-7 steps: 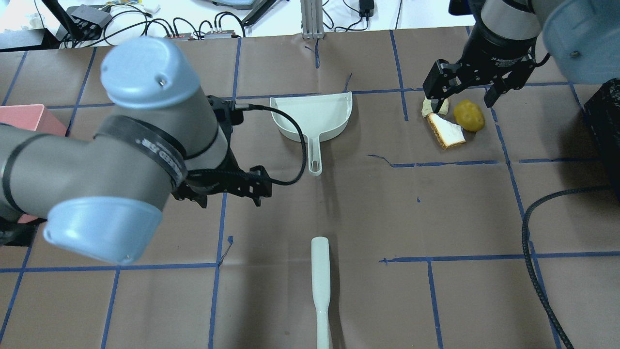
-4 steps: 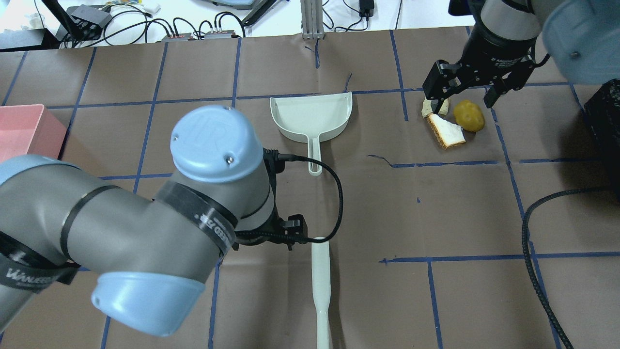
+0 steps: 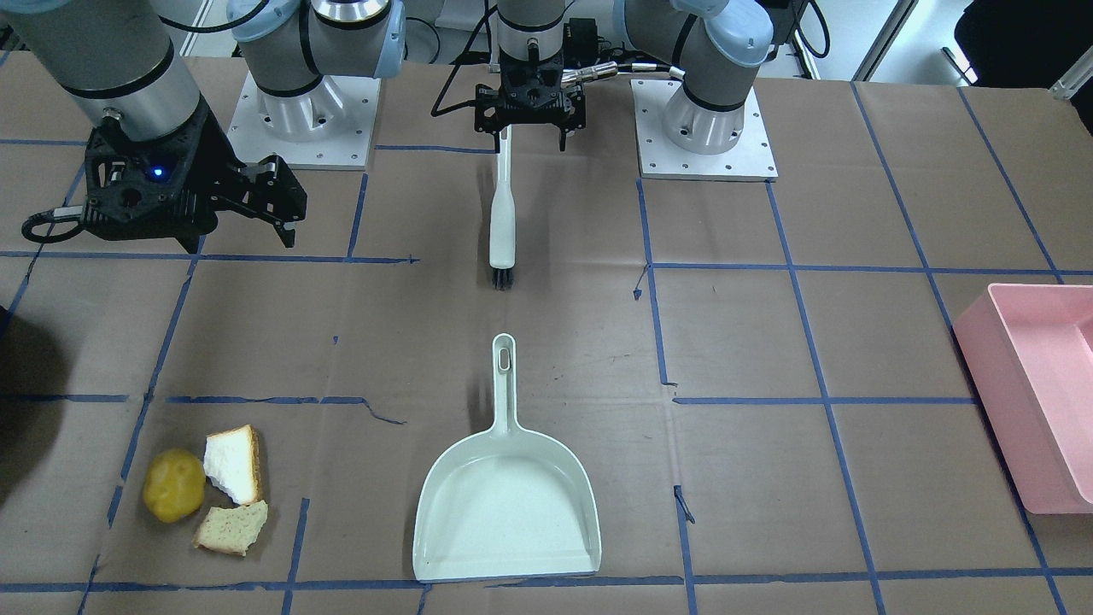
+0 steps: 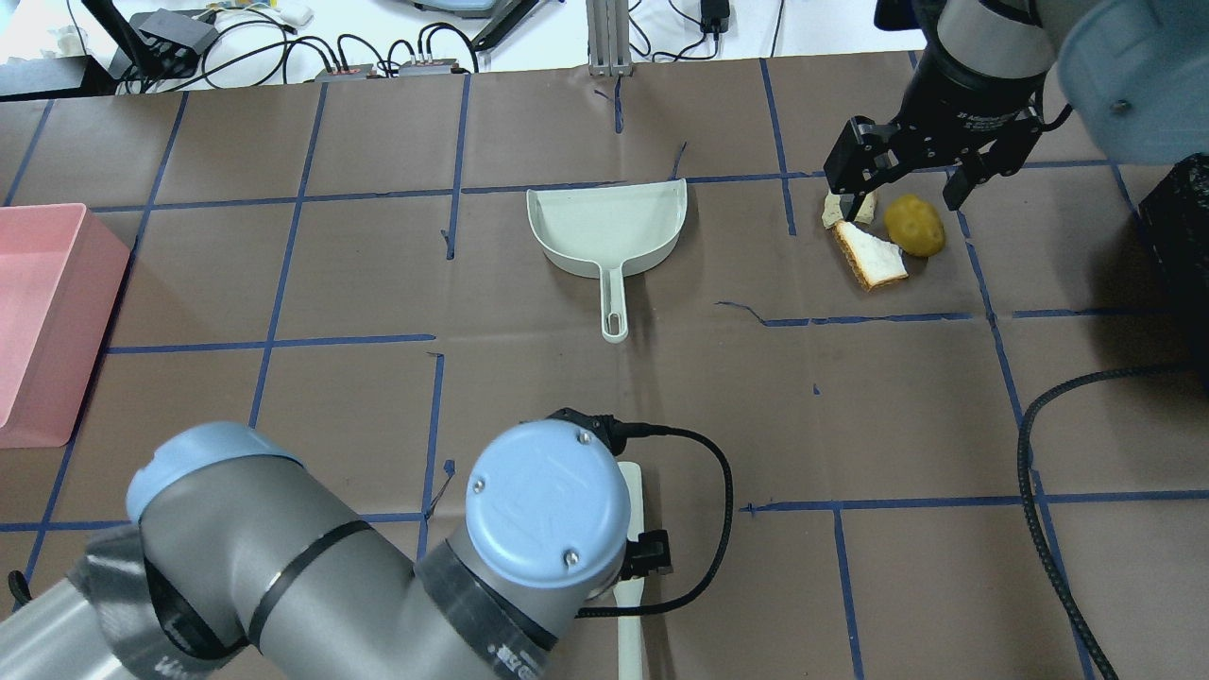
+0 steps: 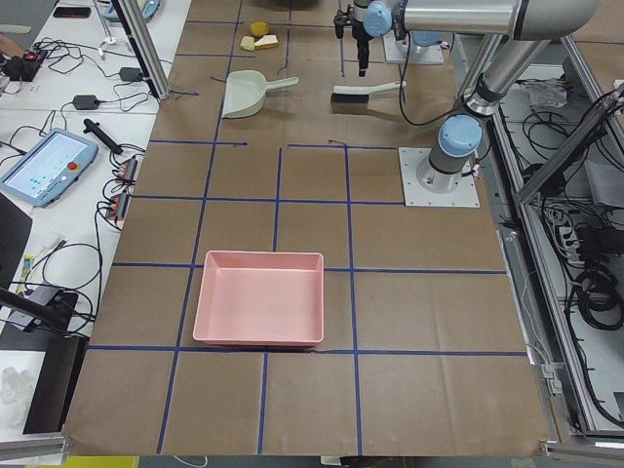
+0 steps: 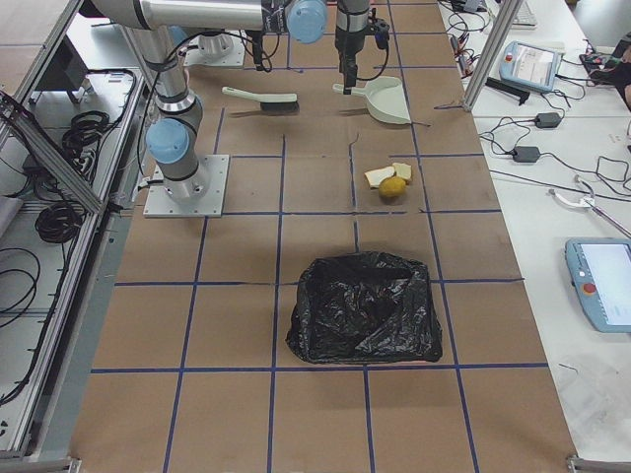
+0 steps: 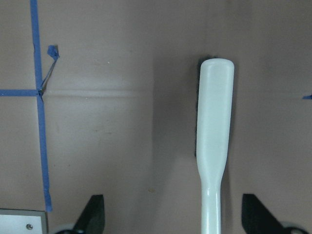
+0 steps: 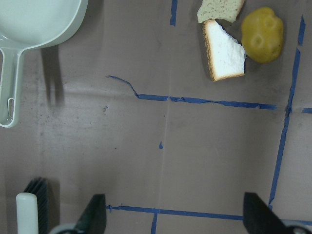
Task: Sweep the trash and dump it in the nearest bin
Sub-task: 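Lower the left gripper and close it on the white brush handle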
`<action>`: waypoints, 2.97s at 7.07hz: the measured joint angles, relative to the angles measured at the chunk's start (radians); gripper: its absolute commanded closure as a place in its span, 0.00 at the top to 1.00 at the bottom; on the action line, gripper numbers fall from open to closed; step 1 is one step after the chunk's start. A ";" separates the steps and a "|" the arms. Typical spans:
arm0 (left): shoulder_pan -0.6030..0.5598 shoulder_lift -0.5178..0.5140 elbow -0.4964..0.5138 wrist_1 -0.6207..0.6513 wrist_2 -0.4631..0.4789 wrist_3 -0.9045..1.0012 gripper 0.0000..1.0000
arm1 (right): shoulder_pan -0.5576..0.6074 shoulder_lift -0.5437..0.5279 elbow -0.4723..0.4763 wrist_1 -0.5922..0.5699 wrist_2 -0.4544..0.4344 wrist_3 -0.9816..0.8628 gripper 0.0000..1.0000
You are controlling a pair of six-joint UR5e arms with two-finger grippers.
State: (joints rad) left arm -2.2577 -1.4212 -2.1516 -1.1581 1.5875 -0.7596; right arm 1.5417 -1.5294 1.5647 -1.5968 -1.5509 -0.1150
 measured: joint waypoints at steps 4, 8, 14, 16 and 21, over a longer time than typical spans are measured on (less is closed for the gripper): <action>-0.084 -0.043 -0.089 0.117 -0.001 -0.037 0.98 | 0.000 0.000 0.000 0.000 0.000 0.000 1.00; -0.117 -0.102 -0.093 0.232 -0.001 -0.027 0.99 | 0.000 0.000 0.001 -0.001 0.000 0.000 1.00; -0.170 -0.156 -0.172 0.405 0.032 -0.044 0.87 | 0.000 0.000 0.002 -0.002 0.000 0.000 1.00; -0.172 -0.156 -0.181 0.404 0.024 -0.096 0.71 | 0.000 0.000 0.002 -0.002 0.000 0.000 1.00; -0.191 -0.110 -0.224 0.405 0.031 -0.121 0.64 | -0.002 0.001 0.002 -0.002 0.001 0.000 1.00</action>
State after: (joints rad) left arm -2.4490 -1.5315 -2.3753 -0.7534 1.6186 -0.8802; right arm 1.5401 -1.5287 1.5662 -1.5984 -1.5498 -0.1151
